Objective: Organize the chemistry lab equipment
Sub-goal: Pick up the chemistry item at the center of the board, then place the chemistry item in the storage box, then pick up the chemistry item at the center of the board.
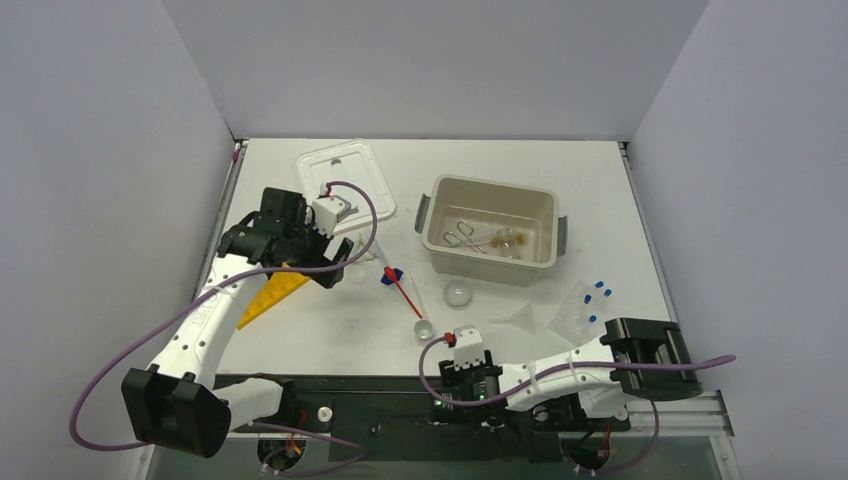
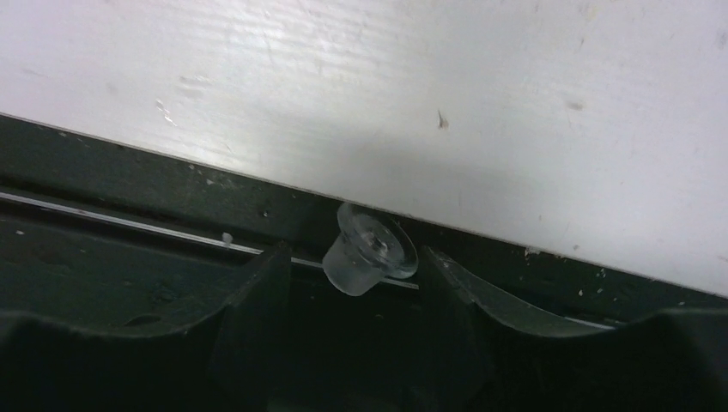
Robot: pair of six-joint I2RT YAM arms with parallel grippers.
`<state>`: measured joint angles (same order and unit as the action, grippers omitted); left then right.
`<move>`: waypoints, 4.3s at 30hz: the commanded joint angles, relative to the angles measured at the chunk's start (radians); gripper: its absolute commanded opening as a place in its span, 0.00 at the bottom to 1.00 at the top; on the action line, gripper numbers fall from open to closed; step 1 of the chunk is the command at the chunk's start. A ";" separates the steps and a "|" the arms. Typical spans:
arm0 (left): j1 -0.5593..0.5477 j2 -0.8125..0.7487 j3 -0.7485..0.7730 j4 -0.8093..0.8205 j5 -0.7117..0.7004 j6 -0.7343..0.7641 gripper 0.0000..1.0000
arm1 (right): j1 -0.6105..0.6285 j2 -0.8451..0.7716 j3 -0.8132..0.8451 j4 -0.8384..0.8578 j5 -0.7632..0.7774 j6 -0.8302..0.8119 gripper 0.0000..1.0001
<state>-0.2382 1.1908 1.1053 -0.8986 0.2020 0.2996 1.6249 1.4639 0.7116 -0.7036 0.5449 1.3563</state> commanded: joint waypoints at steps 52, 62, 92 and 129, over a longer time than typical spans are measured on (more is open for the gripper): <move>0.005 0.000 -0.015 -0.006 0.014 -0.006 0.97 | -1.150 0.122 0.675 0.044 -0.161 -0.829 0.00; 0.006 -0.024 -0.031 -0.027 0.003 0.021 0.97 | -1.178 0.321 0.670 0.095 -0.138 -0.809 0.03; 0.005 -0.025 0.100 -0.145 -0.058 0.017 0.97 | -1.148 -0.232 0.385 0.063 -0.168 -0.710 0.65; -0.007 0.000 0.033 -0.056 -0.025 0.014 0.97 | -0.973 -0.647 -0.220 0.130 -0.288 -0.403 0.00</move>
<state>-0.2413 1.1965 1.1488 -0.9958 0.1654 0.3099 0.6434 0.8272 0.4374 -0.5148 0.2153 1.0012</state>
